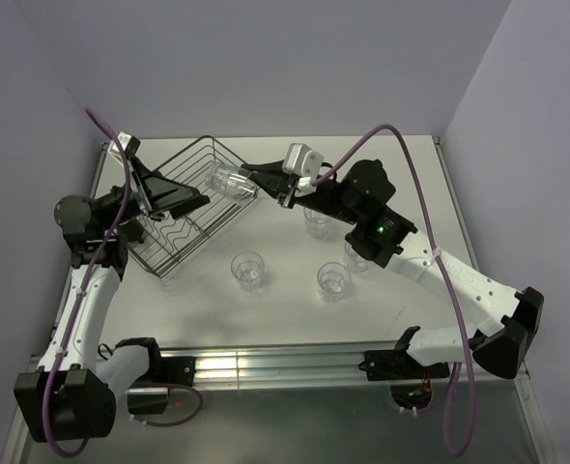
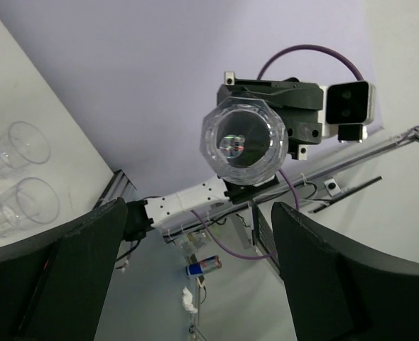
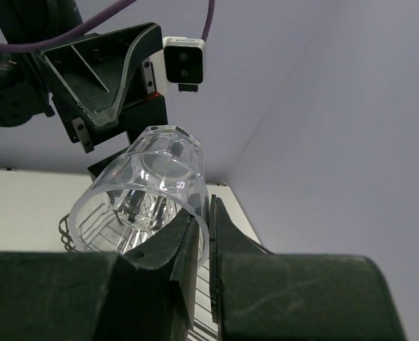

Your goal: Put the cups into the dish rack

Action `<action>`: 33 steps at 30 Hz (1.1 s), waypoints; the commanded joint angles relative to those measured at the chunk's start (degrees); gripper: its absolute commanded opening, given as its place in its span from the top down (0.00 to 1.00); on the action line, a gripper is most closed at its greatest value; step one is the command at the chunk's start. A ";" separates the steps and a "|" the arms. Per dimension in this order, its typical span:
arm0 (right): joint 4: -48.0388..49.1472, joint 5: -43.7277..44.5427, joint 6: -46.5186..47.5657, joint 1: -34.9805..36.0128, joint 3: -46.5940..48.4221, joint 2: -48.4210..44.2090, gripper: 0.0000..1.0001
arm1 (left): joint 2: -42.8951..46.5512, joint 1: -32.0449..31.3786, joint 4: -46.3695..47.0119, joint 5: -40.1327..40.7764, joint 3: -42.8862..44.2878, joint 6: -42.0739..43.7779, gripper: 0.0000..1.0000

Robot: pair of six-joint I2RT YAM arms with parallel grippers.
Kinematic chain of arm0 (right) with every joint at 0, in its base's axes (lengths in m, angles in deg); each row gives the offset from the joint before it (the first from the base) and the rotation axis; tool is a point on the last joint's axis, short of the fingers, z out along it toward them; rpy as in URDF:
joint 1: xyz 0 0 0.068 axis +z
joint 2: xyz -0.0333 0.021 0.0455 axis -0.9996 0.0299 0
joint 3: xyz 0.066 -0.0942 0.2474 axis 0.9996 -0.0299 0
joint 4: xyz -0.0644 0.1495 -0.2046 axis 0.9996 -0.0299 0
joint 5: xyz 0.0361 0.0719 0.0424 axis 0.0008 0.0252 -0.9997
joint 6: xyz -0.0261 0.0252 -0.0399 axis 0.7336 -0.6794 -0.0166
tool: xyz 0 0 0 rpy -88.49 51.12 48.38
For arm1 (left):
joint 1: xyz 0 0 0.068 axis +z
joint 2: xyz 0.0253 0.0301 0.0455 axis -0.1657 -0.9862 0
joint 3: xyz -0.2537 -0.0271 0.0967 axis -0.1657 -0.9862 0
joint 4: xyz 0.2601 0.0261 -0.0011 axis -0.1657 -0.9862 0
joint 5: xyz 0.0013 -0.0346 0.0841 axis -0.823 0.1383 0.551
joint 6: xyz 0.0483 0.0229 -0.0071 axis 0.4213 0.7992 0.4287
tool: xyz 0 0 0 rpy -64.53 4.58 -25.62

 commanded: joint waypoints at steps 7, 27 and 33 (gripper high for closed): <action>4.81 0.63 1.11 2.33 -2.81 -3.45 1.00 | 1.36 -2.46 18.17 0.63 -0.70 -14.09 0.09; 4.37 -0.95 1.56 5.05 -6.86 -5.92 1.00 | 2.15 -6.76 0.33 2.57 2.73 -0.02 0.23; 3.66 -0.96 1.64 5.40 -6.59 -5.65 1.00 | 1.97 -7.03 -0.11 2.75 2.11 0.15 0.25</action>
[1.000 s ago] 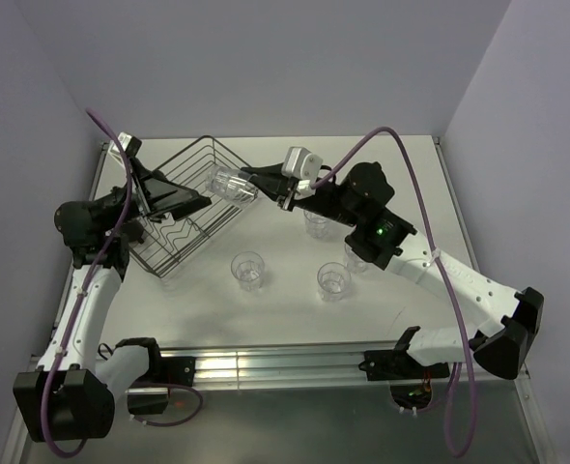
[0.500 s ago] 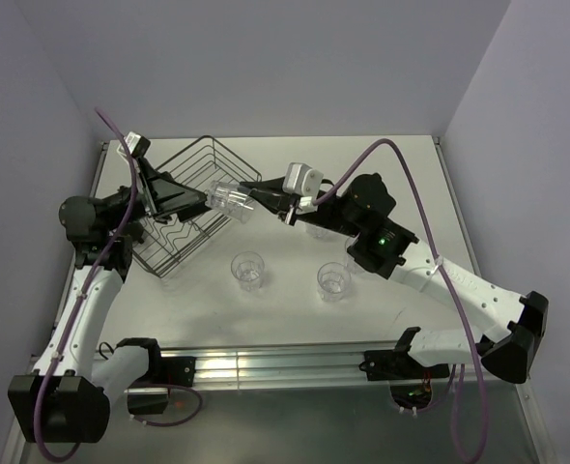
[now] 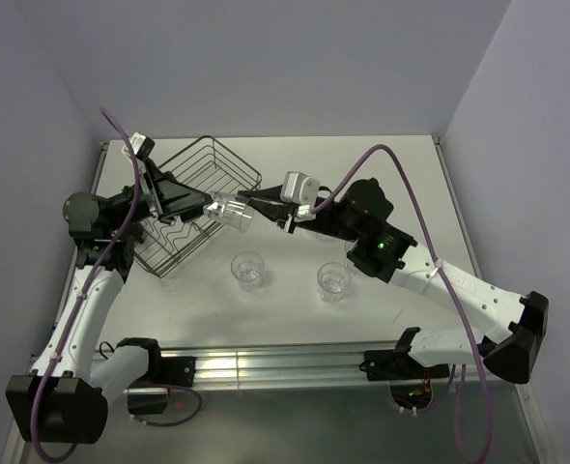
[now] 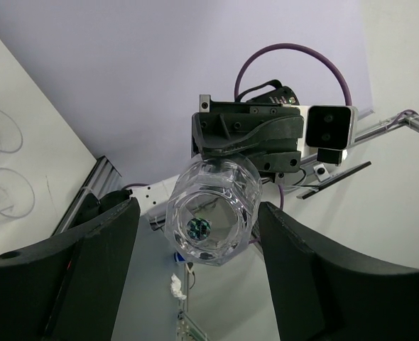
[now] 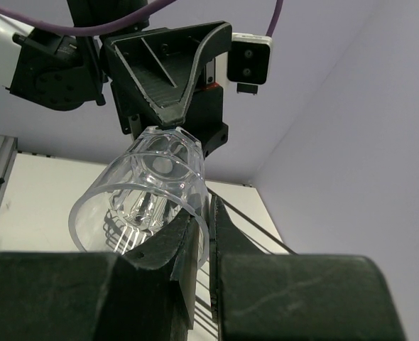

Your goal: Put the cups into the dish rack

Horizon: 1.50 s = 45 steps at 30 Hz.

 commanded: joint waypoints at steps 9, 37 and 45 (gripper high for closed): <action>2.22 0.84 0.34 1.04 -0.04 -1.28 1.00 | 1.38 -0.43 0.94 0.27 1.33 1.75 0.29; 2.31 4.09 -4.59 0.95 1.28 0.92 1.00 | 0.94 -0.43 9.37 -0.34 -2.19 -4.84 0.57; 1.69 5.15 -3.71 0.95 0.23 0.22 0.58 | -0.55 1.24 4.64 -2.19 0.61 -1.51 1.00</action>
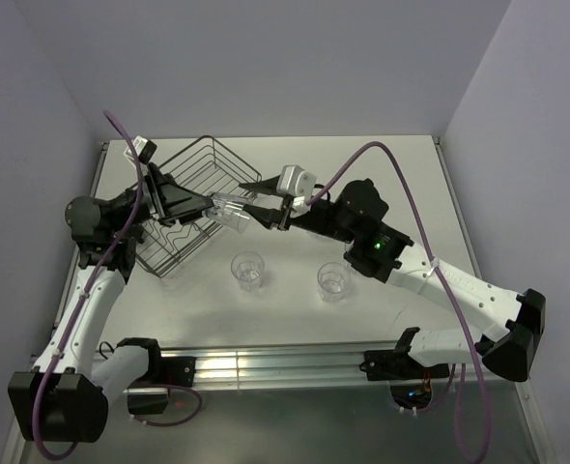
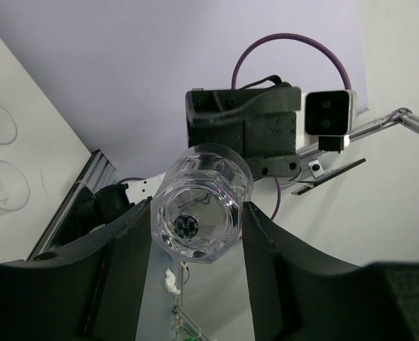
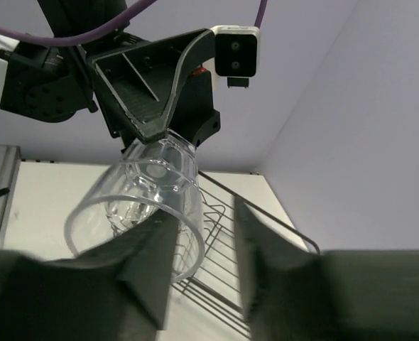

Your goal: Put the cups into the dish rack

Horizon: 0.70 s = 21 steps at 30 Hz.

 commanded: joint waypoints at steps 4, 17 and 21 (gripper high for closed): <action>2.07 2.20 1.21 0.34 -0.74 -1.18 0.25 | -0.53 2.41 -6.03 -3.02 5.13 9.43 1.00; -4.69 4.84 4.37 -0.19 -3.37 -3.38 0.00 | -4.39 8.12 -68.51 2.94 28.66 67.97 1.00; -6.63 5.28 4.38 -1.59 -4.34 -4.26 0.00 | -6.59 9.17 -78.27 6.11 33.60 78.18 1.00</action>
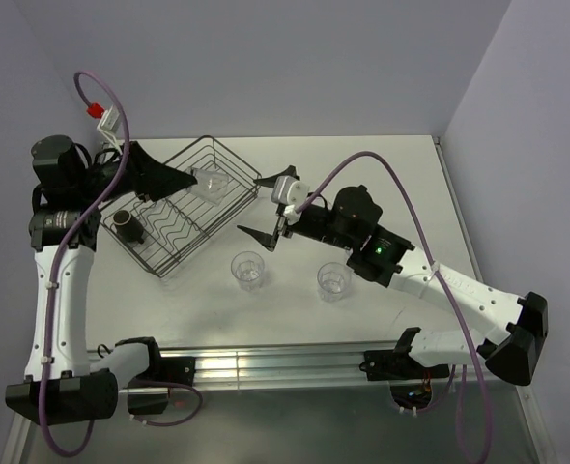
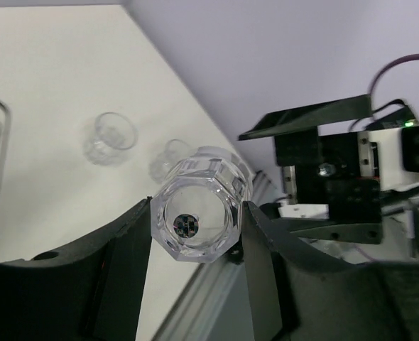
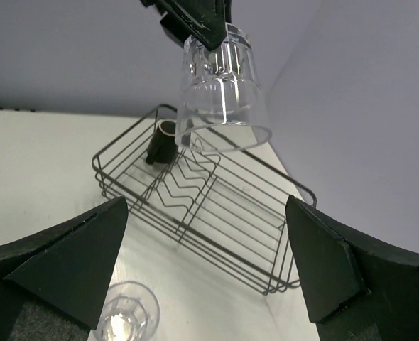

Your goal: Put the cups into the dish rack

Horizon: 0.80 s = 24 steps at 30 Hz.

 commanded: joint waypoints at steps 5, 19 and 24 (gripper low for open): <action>-5.75 1.47 0.18 -3.88 -0.74 -3.70 0.00 | -5.32 1.11 -28.04 11.72 12.50 31.15 1.00; -22.55 -4.50 -3.08 -9.33 2.34 -1.59 0.00 | -11.30 1.20 -42.82 34.84 19.02 63.41 1.00; -23.43 -5.64 -2.81 -9.51 2.51 -0.97 0.00 | -14.55 1.20 -53.90 34.23 19.81 83.43 1.00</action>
